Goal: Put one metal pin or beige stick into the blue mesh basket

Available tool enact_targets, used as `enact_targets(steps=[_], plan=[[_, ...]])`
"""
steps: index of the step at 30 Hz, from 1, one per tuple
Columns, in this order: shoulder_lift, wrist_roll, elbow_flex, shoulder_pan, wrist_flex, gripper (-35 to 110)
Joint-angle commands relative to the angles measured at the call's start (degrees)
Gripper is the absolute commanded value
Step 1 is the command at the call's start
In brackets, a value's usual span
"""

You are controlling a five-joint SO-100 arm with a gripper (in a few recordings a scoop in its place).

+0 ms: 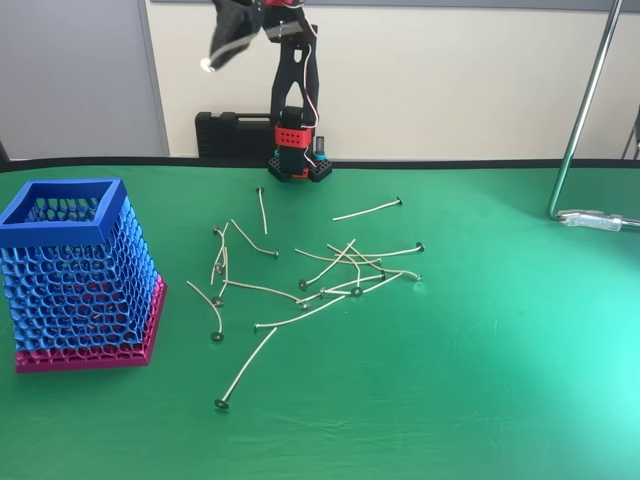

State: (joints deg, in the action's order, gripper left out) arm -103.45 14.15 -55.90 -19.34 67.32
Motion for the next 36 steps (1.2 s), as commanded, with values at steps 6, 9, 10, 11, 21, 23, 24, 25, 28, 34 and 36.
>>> enact_targets(steps=[6, 9, 10, 11, 21, 23, 24, 25, 28, 34, 36], plan=[[5.0, 0.1, 3.6, -4.7, -12.7, 1], [8.0, 0.0, 3.5, -5.8, -17.1, 1], [9.1, 0.1, 3.5, -6.2, -18.5, 1], [10.1, 0.1, 3.3, -6.4, -20.1, 1], [21.2, 0.5, 4.1, -8.7, -34.0, 0], [23.3, 0.6, 4.5, -9.1, -36.6, 0], [24.3, 0.5, 4.8, -9.3, -37.8, 0], [25.3, 0.3, 5.1, -9.6, -38.8, 0], [28.0, 0.4, 6.5, -10.3, -40.9, 0], [33.2, 1.6, 9.5, -11.4, -45.5, 0], [34.8, 2.3, 9.8, -11.7, -47.7, 0]])
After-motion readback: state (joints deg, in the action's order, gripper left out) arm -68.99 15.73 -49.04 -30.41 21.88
